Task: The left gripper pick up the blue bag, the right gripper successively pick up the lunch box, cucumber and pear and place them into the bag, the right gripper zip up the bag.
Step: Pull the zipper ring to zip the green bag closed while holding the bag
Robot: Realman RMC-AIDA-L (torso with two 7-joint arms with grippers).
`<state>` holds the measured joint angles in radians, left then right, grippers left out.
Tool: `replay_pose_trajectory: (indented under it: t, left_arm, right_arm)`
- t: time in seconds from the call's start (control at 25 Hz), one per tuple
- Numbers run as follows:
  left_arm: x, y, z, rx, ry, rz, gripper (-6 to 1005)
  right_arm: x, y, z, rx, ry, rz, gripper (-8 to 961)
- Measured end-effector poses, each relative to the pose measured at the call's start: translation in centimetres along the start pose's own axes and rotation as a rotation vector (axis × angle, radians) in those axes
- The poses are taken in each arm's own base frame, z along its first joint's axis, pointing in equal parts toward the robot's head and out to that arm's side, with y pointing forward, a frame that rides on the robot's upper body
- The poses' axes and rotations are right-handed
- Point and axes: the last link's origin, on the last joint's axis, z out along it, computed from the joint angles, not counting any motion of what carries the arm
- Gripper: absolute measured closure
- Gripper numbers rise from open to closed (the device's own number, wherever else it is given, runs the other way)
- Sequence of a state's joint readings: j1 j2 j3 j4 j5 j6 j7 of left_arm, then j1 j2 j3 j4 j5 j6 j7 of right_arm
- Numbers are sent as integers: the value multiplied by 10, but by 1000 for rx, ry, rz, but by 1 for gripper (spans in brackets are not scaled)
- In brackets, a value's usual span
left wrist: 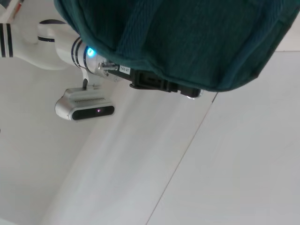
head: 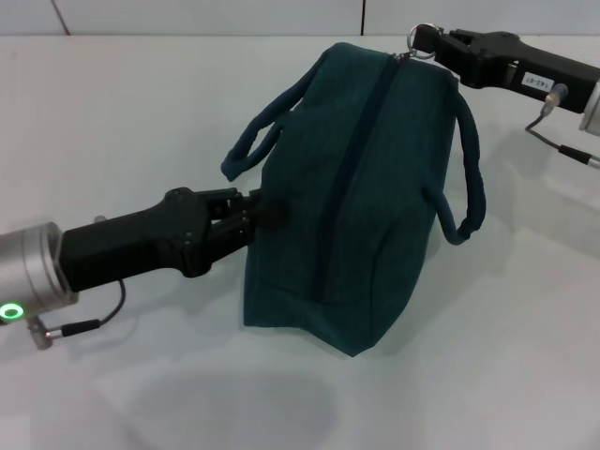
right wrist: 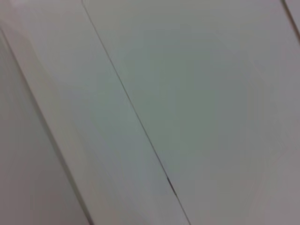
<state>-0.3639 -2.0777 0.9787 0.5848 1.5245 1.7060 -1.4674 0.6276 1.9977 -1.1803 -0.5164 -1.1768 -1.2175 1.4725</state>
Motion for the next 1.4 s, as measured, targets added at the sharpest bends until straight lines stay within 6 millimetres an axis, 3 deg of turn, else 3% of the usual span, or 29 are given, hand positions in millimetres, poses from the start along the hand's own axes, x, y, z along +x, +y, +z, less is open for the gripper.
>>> replay_pose_trajectory:
  t: [0.32,0.56,0.76,0.96,1.2,1.4]
  left_arm:
    - [24,-12,-29,85,54,-27,769]
    - [57,-23,-36,127,120,-22,512]
    - [91,-40,-5,119,60,-39,310]
    - [107,-50,32,121,-49,-105,127]
    - [101,-54,66,143,-135,-155,132]
    - [93,-58,77,178,-192,-179,135]
  right_arm:
    - [-1,2,-13,-18,-39,12,939]
    - [-1,5,-17,-39,-57,11,938]
    - [-1,8,-17,-52,-60,7,938]
    - [1,10,-15,-58,-62,-1,937]
    - [1,10,-15,-61,-63,-1,937]
    - [1,12,-15,-69,-66,-5,936]
